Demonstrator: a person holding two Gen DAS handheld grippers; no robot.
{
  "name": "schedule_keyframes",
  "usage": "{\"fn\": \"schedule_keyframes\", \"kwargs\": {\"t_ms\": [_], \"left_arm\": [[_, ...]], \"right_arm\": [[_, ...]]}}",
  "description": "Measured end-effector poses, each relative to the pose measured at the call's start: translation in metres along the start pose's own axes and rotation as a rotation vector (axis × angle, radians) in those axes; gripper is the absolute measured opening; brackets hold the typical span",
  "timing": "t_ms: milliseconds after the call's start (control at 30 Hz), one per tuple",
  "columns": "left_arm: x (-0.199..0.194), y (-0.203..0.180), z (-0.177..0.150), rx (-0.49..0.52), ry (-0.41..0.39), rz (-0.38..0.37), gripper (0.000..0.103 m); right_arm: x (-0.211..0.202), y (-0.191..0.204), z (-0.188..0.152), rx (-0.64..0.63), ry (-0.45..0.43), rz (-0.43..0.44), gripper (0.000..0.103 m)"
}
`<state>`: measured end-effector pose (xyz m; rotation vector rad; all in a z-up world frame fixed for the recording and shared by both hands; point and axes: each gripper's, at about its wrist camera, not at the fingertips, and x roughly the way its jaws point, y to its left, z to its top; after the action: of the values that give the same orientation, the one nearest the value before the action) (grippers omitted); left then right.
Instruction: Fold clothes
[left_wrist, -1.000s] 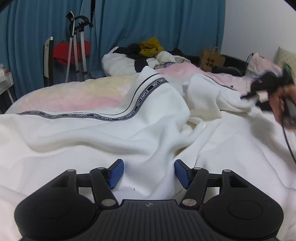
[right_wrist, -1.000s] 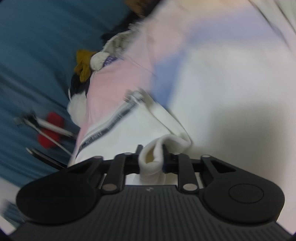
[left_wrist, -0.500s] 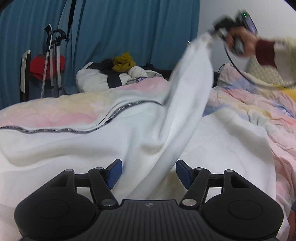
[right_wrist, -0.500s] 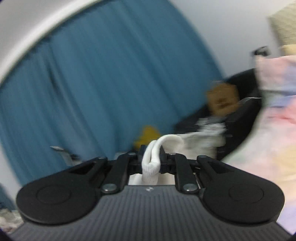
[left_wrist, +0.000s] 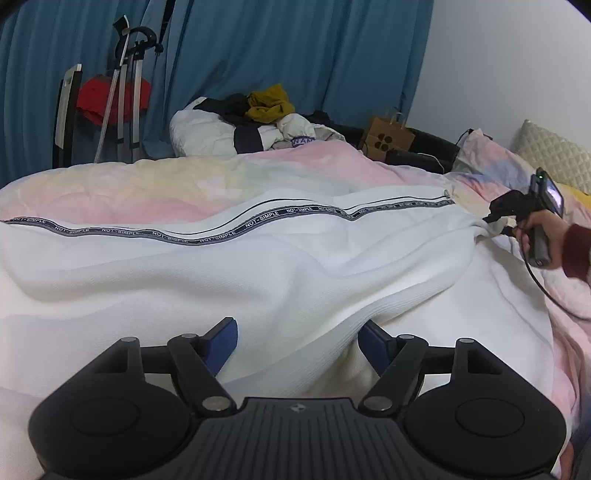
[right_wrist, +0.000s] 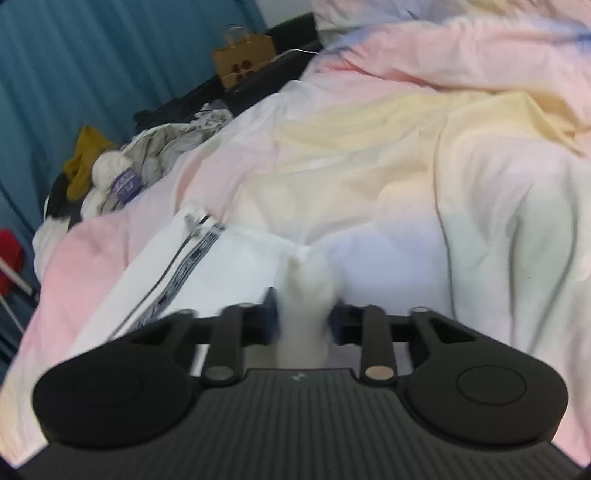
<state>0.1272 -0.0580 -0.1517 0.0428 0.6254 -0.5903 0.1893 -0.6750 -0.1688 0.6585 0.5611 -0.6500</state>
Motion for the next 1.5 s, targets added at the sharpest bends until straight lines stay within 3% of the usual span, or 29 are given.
{"fn": "schedule_keyframes", "kwargs": {"t_ms": [33,133,300,400,500,667,800,933,1033,1133,1233,1333,1433,1500], "left_arm": [[-0.001,0.001,0.001,-0.004,0.000,0.001,0.075],[-0.003,0.002,0.002,-0.012,0.004,0.014,0.076],[-0.016,0.001,0.003,-0.021,-0.002,0.034,0.076],[-0.030,0.002,0.004,-0.040,-0.020,0.051,0.077],[-0.044,0.009,0.006,-0.075,-0.022,0.100,0.078],[-0.077,0.038,0.009,-0.121,-0.042,0.216,0.078],[-0.099,0.080,0.030,-0.134,-0.055,0.363,0.079],[-0.107,0.142,0.054,-0.178,-0.056,0.549,0.086],[-0.102,0.186,0.061,-0.165,-0.013,0.606,0.100],[-0.091,0.216,0.063,-0.106,0.042,0.639,0.101],[-0.075,0.245,0.062,-0.125,0.114,0.610,0.101],[-0.057,0.261,0.062,-0.158,0.151,0.534,0.091],[-0.038,0.268,0.065,-0.183,0.182,0.548,0.075],[-0.031,0.270,0.067,-0.198,0.184,0.616,0.049]], "right_arm": [[-0.009,0.007,-0.005,-0.029,-0.003,0.006,0.072],[-0.038,0.023,-0.023,-0.117,-0.023,0.031,0.083],[-0.101,0.050,-0.058,-0.213,-0.024,0.076,0.083],[-0.148,0.067,-0.089,-0.198,-0.005,0.147,0.083],[-0.194,0.081,-0.123,-0.169,0.026,0.242,0.083],[-0.254,0.092,-0.182,-0.208,0.004,0.352,0.083],[-0.261,0.106,-0.213,-0.321,0.032,0.344,0.083],[-0.248,0.112,-0.222,-0.363,0.014,0.307,0.083],[-0.231,0.113,-0.226,-0.356,0.044,0.314,0.083],[-0.221,0.114,-0.227,-0.326,0.069,0.336,0.083],[-0.216,0.115,-0.225,-0.304,0.066,0.362,0.083],[-0.207,0.117,-0.225,-0.291,0.075,0.372,0.083],[-0.196,0.118,-0.227,-0.286,0.096,0.367,0.083],[-0.189,0.119,-0.227,-0.281,0.109,0.362,0.083]]}}
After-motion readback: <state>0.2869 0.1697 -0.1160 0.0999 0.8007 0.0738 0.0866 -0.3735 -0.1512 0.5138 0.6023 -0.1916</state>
